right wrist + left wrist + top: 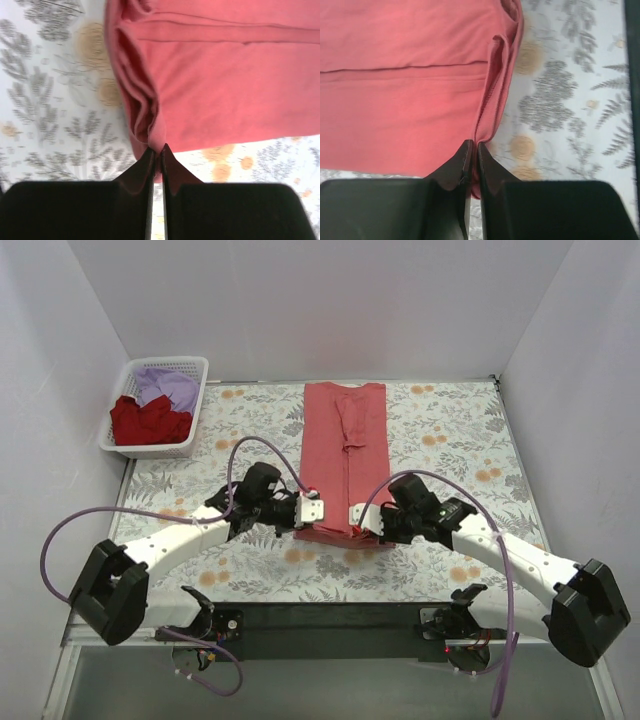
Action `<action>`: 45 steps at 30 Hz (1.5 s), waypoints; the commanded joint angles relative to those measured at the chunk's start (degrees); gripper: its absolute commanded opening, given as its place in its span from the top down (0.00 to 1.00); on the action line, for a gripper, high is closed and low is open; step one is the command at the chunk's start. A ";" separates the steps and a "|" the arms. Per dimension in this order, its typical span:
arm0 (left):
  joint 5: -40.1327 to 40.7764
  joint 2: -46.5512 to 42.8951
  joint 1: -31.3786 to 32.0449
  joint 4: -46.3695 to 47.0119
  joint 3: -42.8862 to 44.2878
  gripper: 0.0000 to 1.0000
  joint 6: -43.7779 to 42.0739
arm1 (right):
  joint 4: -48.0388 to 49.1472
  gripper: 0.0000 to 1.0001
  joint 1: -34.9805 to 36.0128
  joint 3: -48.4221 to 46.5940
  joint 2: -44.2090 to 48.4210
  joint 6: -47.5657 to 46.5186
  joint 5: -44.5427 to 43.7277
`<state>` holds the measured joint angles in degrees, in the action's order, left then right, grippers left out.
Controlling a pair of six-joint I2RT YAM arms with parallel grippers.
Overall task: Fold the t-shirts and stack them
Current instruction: Fold the tshirt
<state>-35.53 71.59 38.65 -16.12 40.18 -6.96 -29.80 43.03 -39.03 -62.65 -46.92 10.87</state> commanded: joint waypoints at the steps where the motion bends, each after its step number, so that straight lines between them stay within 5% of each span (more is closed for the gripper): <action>1: -3.49 4.24 -4.28 3.45 4.37 1.00 -3.85 | 2.20 0.99 -4.34 -5.00 -4.30 -8.09 2.22; 19: -6.75 40.18 -17.12 13.39 35.12 1.00 -8.77 | 10.90 0.99 -21.66 -31.88 -36.20 -21.55 7.58; 31: -4.64 48.55 -17.82 15.59 40.94 1.00 -9.04 | 12.48 0.94 -23.69 -40.16 -46.94 -21.74 6.18; 35: -1.57 47.68 -18.09 18.84 40.50 0.68 -5.09 | 13.72 0.52 -23.69 -41.39 -46.95 -19.36 3.72; 40: -2.70 39.88 -19.75 19.11 37.44 0.49 1.24 | 13.72 0.50 -25.18 -40.26 -40.29 -17.69 3.27; 45: -4.28 31.43 -20.55 14.82 30.41 0.47 5.29 | 8.46 0.56 -25.36 -33.32 -32.02 -16.29 6.34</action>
<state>-38.02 112.27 18.72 0.84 73.87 -5.32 -18.50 17.91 -74.89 -101.08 -64.75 14.55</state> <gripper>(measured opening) 0.527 0.446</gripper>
